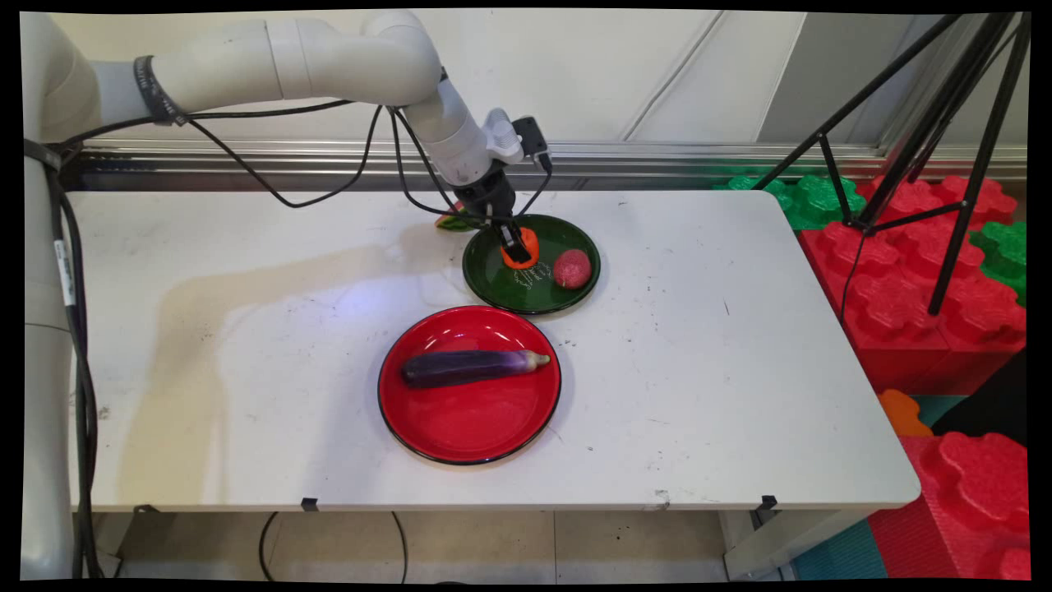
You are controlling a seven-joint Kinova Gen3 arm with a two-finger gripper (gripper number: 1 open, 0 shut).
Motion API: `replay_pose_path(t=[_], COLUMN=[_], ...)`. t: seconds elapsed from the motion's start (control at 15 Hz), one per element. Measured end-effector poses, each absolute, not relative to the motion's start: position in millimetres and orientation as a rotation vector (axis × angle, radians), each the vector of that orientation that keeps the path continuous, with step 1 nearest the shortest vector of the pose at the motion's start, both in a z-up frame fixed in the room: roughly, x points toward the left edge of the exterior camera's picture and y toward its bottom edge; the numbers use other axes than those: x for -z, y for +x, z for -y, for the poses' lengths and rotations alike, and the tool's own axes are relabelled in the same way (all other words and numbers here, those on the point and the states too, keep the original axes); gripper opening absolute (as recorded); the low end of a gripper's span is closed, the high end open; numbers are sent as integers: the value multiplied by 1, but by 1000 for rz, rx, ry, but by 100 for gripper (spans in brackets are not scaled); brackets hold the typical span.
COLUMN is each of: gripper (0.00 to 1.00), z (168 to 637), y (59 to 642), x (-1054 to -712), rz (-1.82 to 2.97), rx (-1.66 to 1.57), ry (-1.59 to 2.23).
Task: Place the picked object on the table
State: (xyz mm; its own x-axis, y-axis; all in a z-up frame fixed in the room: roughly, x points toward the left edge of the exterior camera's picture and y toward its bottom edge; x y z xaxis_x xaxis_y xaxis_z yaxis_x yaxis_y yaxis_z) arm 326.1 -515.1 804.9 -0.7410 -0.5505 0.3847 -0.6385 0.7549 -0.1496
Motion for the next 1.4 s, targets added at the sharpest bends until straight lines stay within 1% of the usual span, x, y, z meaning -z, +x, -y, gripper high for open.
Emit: replay_pose_path(t=[0.27,0.73,1.0,1.2,1.4], gripper=[0,0,0,0,0], z=[504,460,419,393,358], y=[333,359,387,405,428], x=[-822,-878,-908,-917,-922], rz=[2595,2499,2458,2457,2470], rx=[-422,-507,-546,-549,-535], ry=[895,838,828,832,848])
